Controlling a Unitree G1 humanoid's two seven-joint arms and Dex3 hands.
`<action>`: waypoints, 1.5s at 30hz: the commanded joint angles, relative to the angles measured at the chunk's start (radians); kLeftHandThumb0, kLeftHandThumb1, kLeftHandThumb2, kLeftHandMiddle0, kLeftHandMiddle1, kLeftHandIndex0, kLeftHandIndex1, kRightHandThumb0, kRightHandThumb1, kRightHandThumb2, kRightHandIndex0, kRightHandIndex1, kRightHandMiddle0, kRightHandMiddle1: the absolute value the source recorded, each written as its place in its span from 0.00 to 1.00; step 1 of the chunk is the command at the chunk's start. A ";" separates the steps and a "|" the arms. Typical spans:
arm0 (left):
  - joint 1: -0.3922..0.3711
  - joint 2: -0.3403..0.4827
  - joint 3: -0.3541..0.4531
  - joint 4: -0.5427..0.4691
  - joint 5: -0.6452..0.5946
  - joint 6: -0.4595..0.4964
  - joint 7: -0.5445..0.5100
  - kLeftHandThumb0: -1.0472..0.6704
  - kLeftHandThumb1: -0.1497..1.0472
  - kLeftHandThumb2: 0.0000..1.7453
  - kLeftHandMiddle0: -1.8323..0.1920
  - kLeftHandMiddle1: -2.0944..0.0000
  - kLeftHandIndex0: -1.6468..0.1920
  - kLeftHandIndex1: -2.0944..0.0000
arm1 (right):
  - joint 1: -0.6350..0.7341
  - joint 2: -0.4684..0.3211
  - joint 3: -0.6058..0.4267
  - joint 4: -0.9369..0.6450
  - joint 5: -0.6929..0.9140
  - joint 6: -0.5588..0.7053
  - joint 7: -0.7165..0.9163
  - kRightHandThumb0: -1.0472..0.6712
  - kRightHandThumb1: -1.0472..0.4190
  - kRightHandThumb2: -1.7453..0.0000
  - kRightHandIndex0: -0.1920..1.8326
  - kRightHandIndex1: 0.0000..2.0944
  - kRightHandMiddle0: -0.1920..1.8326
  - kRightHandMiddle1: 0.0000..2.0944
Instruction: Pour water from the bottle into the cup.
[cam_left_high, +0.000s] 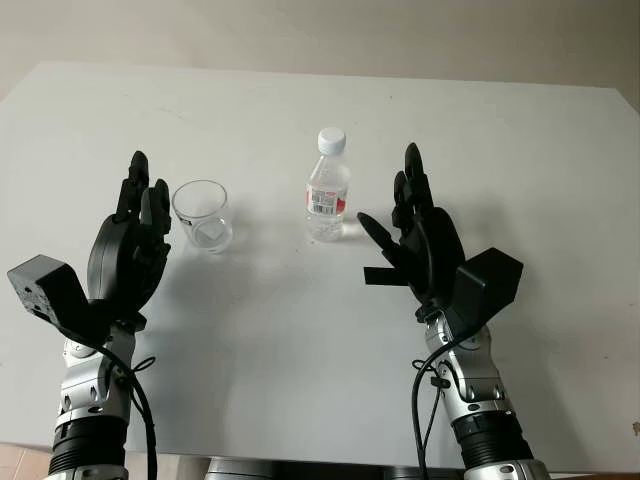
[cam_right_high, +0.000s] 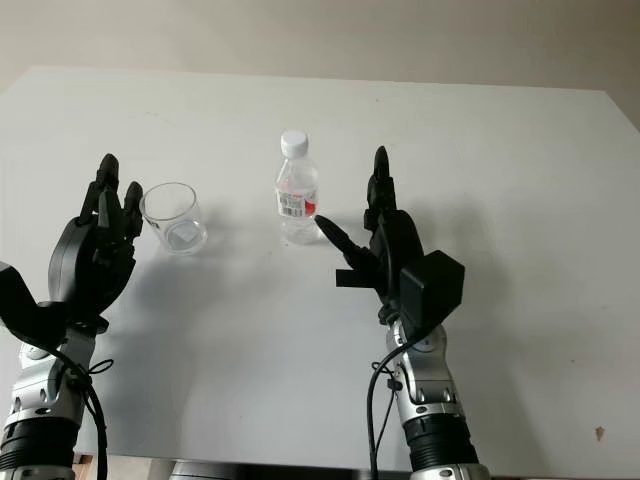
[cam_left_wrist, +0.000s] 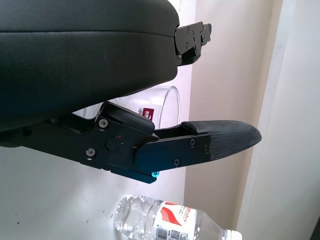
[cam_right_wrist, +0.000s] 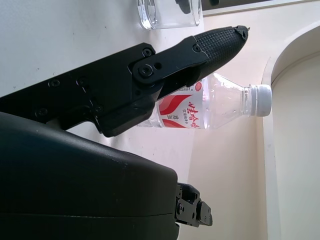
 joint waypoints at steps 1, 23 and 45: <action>-0.004 -0.006 -0.002 -0.007 0.001 0.003 0.006 0.13 1.00 0.33 1.00 1.00 1.00 1.00 | -0.001 0.001 -0.002 -0.002 0.002 0.007 0.001 0.08 0.05 0.97 0.00 0.00 0.00 0.00; -0.048 -0.012 -0.001 0.049 0.001 -0.022 0.011 0.11 1.00 0.32 1.00 1.00 1.00 1.00 | -0.456 -0.051 -0.010 0.514 -0.078 -0.085 0.022 0.03 0.09 0.97 0.00 0.00 0.00 0.00; -0.059 -0.003 0.004 0.074 0.012 -0.038 0.010 0.12 1.00 0.32 1.00 1.00 1.00 1.00 | -0.601 -0.009 -0.010 0.804 -0.096 -0.156 0.077 0.05 0.10 0.97 0.00 0.00 0.00 0.00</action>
